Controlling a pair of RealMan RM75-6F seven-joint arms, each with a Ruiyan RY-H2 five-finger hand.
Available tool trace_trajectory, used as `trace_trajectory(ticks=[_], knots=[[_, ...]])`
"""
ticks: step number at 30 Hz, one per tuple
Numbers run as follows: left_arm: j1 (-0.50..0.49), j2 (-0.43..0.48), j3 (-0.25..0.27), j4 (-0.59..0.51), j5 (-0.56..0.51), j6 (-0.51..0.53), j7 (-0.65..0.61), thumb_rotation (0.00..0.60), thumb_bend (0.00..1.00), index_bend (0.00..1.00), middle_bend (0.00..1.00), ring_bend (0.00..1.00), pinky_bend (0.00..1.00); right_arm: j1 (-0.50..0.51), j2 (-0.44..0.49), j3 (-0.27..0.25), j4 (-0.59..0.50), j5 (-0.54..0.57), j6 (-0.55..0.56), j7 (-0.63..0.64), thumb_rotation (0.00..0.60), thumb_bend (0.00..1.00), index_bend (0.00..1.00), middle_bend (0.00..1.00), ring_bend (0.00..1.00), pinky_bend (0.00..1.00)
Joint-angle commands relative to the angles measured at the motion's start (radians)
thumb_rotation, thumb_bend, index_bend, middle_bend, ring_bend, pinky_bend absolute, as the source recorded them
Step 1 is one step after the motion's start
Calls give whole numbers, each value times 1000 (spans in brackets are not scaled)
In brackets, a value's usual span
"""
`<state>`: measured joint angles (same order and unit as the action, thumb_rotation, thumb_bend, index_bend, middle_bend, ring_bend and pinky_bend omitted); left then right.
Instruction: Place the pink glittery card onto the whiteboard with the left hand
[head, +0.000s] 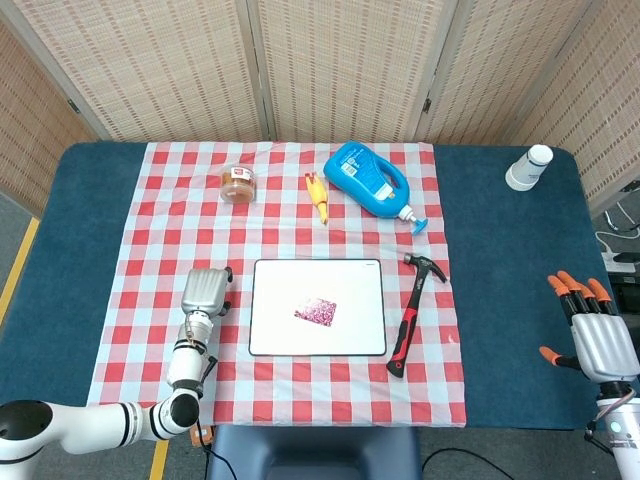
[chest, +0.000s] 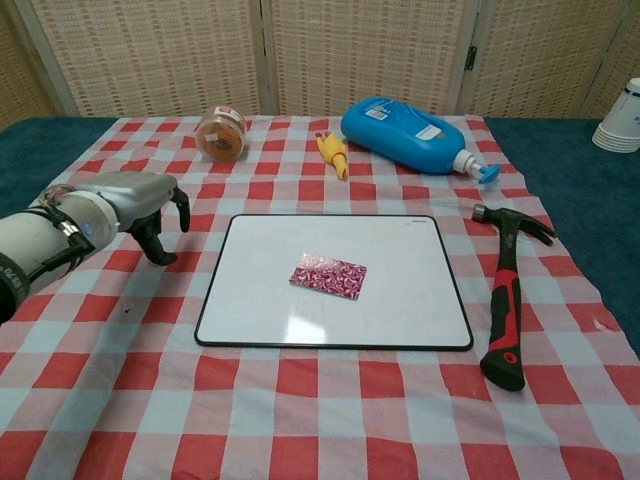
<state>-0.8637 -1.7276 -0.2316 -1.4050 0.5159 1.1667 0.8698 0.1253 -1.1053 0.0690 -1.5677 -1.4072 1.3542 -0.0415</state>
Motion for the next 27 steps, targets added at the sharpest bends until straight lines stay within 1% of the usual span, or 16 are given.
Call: trace_trajectory(ticks=[1,2,4,8,27], knots=[[1,-2,-2,9,-10,-2,6,600,304,408,998,1000,1000,-55,46,-8,-30,-27,100,8,600,10,0,0,0,0],[2,-2,-1,13,-14,-4,8,600,304,411,998,1000,1000,-42,30,-13,-29,-25,72,-22,600,10,0,0,0,0],[4,-2,-1,18,-20,-8,9,600,303,418,998,1000,1000,0,-21,14,22,22,6,-38,600,10,0,0,0,0],[10,1,0,25,-24,-16,4,600,304,423,998,1000,1000,0,-13,4,22,0,4,-6,600,9,0,0,0,0],[15,-13,2,62,-24,-32,5,600,307,441,1000,1000,1000,1,-3,-2,7,-4,-3,2,600,9,0,0,0,0]])
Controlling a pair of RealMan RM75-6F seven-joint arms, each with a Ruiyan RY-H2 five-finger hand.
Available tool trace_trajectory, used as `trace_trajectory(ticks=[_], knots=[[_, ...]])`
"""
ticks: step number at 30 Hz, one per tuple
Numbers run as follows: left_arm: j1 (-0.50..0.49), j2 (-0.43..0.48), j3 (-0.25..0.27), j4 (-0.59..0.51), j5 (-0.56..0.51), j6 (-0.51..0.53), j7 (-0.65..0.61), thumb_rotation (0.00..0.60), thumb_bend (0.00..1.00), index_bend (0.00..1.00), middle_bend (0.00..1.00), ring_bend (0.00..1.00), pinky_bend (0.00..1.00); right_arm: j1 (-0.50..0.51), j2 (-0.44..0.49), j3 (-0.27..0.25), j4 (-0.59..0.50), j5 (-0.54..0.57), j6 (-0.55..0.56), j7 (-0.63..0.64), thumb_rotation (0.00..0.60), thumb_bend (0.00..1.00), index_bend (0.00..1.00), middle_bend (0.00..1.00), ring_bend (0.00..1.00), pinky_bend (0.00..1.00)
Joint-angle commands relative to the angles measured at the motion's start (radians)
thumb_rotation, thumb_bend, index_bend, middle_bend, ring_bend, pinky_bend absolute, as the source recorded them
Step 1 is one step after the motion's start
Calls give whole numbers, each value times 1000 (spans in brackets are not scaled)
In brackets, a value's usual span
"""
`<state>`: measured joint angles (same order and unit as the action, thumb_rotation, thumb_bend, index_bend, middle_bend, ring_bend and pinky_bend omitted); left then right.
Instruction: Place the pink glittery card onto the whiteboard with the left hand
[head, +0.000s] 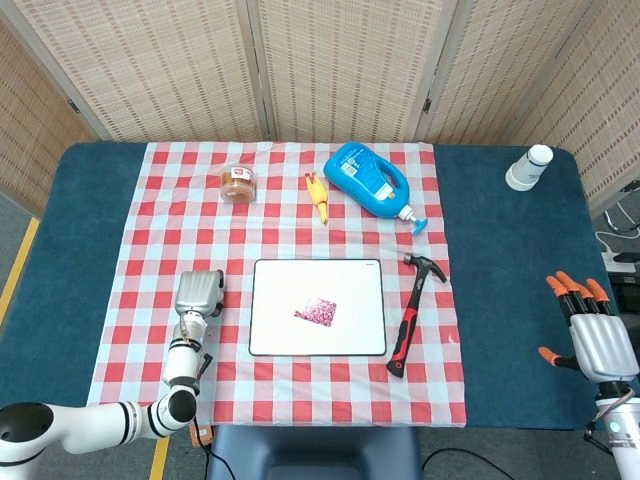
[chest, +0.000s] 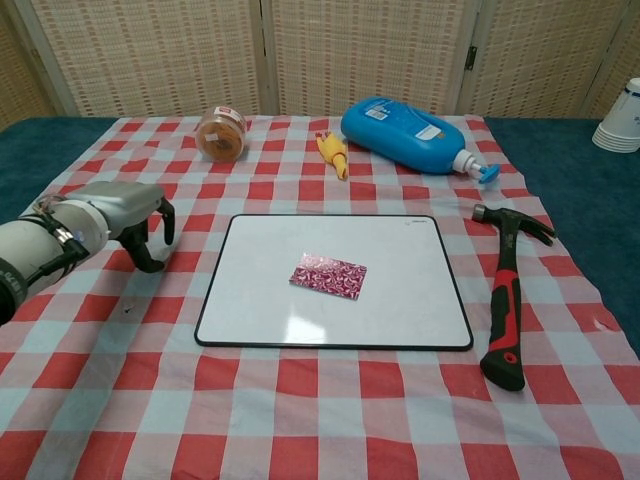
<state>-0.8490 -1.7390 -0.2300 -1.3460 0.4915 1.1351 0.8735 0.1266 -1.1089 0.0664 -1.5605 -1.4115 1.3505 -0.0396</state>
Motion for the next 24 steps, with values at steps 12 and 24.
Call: trace_trajectory(ticks=[12,24], knots=[[3,-7,-1,21,0,-5,7,600,310,465,1000,1000,1000,-1,1,-1,-2,-1,2,-1,600,9,0,0,0,0],[2,-4,-9,15,9,3,13,600,324,494,1000,1000,1000,0,1,-1,-3,2,0,-3,600,9,0,0,0,0]])
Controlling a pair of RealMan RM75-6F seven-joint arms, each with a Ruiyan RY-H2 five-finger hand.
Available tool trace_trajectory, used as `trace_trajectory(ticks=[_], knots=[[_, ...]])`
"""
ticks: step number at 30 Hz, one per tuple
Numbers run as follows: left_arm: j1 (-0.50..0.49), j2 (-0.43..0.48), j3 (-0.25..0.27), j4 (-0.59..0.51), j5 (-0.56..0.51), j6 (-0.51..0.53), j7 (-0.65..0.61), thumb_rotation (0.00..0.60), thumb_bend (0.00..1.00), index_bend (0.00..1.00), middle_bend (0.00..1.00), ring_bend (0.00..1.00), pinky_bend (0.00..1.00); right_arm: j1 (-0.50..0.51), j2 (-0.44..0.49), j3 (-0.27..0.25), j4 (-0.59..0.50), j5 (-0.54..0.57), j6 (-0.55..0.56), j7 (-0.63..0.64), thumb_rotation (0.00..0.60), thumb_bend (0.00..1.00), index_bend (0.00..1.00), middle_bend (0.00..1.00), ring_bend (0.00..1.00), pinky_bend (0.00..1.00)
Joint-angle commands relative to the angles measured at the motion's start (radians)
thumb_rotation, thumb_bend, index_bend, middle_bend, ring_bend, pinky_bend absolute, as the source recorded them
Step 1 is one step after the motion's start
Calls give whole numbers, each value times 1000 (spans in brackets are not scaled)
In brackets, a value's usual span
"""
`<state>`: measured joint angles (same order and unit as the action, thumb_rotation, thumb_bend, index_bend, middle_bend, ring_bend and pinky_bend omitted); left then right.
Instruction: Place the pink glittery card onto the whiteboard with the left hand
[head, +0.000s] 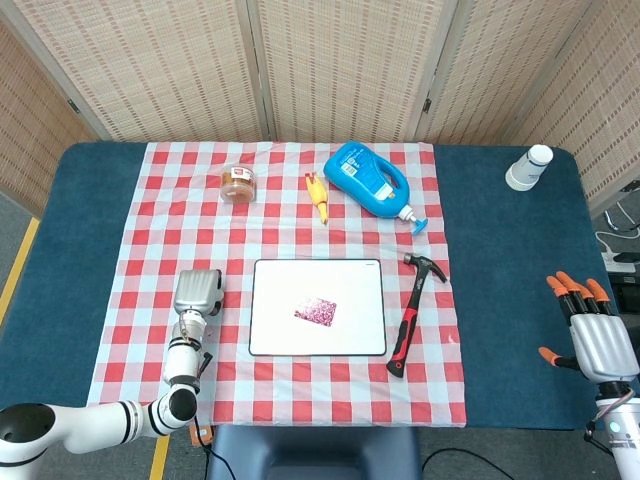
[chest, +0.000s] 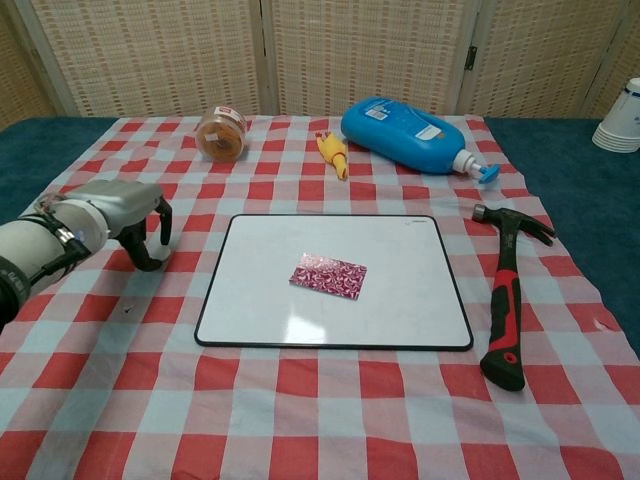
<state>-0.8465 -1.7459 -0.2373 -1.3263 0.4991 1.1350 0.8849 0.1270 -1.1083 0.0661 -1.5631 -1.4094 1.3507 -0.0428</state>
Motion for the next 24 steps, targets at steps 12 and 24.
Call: trace_trajectory(ticks=[12,24], knots=[[-57,16,-45,-169,68,68,43,600,330,495,1000,1000,1000,1,-2,-1,-1,2,-2,-7,600,9,0,0,0,0],[-172,-132,-71,-173,58,85,128,600,332,494,1000,1000,1000,1,6,2,0,5,-2,10,600,9,0,0,0,0]])
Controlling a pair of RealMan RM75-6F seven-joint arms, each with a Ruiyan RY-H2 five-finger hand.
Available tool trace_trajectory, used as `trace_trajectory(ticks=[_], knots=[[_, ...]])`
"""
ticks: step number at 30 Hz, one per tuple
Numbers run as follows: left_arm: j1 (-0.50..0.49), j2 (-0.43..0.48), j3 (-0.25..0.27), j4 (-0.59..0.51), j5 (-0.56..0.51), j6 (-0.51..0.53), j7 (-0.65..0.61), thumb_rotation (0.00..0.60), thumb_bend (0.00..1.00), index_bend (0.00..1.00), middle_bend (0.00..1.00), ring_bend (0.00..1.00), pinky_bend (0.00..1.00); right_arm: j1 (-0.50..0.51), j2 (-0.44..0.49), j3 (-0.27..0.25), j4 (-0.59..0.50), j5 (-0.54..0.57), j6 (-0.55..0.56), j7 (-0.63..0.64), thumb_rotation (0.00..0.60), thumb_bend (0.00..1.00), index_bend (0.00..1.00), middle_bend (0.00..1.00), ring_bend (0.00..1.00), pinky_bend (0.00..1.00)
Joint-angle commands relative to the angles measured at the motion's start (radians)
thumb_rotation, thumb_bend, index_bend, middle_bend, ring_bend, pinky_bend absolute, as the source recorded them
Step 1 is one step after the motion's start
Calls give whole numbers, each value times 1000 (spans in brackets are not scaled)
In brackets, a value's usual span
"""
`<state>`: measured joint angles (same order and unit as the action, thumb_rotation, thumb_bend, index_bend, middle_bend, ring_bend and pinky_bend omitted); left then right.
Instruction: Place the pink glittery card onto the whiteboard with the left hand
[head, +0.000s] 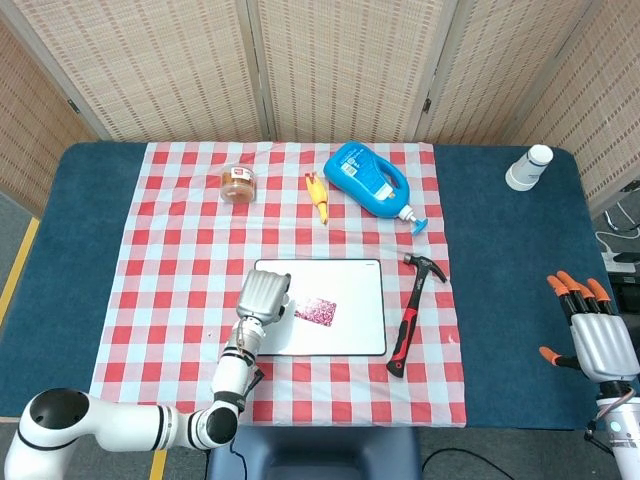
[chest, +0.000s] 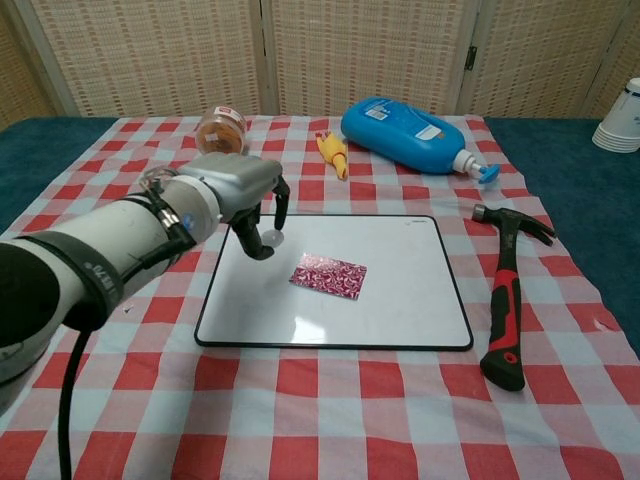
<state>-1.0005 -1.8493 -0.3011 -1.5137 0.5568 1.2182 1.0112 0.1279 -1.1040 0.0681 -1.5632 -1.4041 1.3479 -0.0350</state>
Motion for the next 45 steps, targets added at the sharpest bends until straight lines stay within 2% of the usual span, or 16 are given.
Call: trace_trajectory(ticks=[1,8,15,28,45], knots=[[-21,-39,-6,25,3,-1,-2,600,331,494,1000,1000,1000,-1,2,0,-1,-1,1,4,600,9,0,0,0,0],[-48,-117,3,119,-7,-37,-5,600,330,495,1000,1000,1000,1,5,-2,2,-5,-3,14,600,9,0,0,0,0],[-86,-185,-12,180,-3,-59,4,600,331,495,1000,1000,1000,3,7,1,5,2,-9,22,600,9,0,0,0,0],[-101,-186,-55,197,-14,-53,22,600,332,495,1000,1000,1000,5,8,0,8,3,-15,29,600,9,0,0,0,0],[-118,-229,-66,276,-22,-83,12,600,337,495,1000,1000,1000,6,13,5,3,19,-24,30,600,9,0,0,0,0]])
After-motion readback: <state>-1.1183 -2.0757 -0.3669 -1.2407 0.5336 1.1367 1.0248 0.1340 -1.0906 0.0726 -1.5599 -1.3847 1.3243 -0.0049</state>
